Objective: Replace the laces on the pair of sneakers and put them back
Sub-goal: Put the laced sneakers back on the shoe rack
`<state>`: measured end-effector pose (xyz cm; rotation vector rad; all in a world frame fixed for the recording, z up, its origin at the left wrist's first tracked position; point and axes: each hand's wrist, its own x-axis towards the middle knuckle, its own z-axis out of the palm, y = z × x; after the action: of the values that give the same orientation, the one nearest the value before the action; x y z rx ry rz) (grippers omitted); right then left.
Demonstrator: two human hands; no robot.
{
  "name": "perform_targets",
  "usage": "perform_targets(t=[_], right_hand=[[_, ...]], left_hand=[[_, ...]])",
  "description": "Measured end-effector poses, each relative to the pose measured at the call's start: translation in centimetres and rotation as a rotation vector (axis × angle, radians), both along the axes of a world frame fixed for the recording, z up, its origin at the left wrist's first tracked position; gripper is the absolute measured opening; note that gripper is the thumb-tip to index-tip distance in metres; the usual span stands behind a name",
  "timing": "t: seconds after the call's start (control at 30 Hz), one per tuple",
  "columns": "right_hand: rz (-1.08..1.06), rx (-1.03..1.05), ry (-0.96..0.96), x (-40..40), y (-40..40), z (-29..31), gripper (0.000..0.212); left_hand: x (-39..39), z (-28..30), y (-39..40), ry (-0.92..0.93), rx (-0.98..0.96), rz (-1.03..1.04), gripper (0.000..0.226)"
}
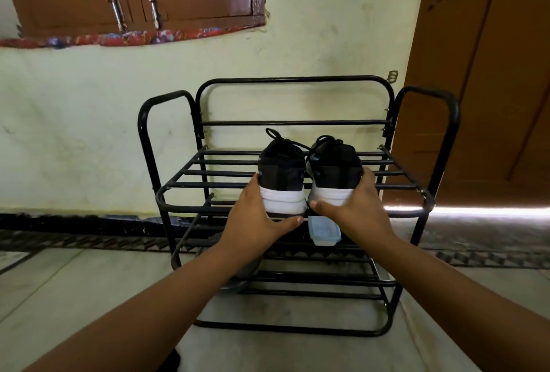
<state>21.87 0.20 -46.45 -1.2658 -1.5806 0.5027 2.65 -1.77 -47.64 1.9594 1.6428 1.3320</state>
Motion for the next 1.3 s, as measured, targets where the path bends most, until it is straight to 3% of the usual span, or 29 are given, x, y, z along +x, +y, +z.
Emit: perform_targets(t=[0.2,0.43,0.67,0.93,1.03,1.1,1.17,1.3], right_hand=[[-0.015,-0.063,-0.003,-1.0,3.0,0.2,0.106],[-0.069,-0.150,-0.039,-1.1,6.2,0.7,0.102],[-0.035,-0.198,0.006,-0.8,7.5,0.9,0.102],[0.020,-0.178,0.038,-0.6,8.2,1.0,0.097],[-0.040,-0.113,0.020,-0.4,7.7,0.9,0.104],[-0.103,0.040,-0.072,-0.1,6.0,1.0,0.090],[-0.087,0.260,-0.155,0.3,3.6,1.1,0.063],[0.182,0.490,-0.367,0.8,-1.0,-0.5,0.020]], left_hand=[[0.5,1.2,2.4,-0.078,-0.064,0.038,0.069],[0.7,1.7,5.3,-0.042,-0.125,0.069,0.081],[0.1,1.9,6.4,-0.144,-0.175,-0.019,0.080],[-0.1,1.6,7.8,-0.169,-0.187,-0.021,0.097],[0.1,1.6,7.5,-0.152,-0.195,-0.025,0.090],[0.3,1.5,6.5,-0.041,-0.061,0.036,0.090],[0.9,1.2,4.4,0.079,0.140,0.048,0.083],[3.0,-0.5,-1.0,0.086,0.421,-0.130,0.030]])
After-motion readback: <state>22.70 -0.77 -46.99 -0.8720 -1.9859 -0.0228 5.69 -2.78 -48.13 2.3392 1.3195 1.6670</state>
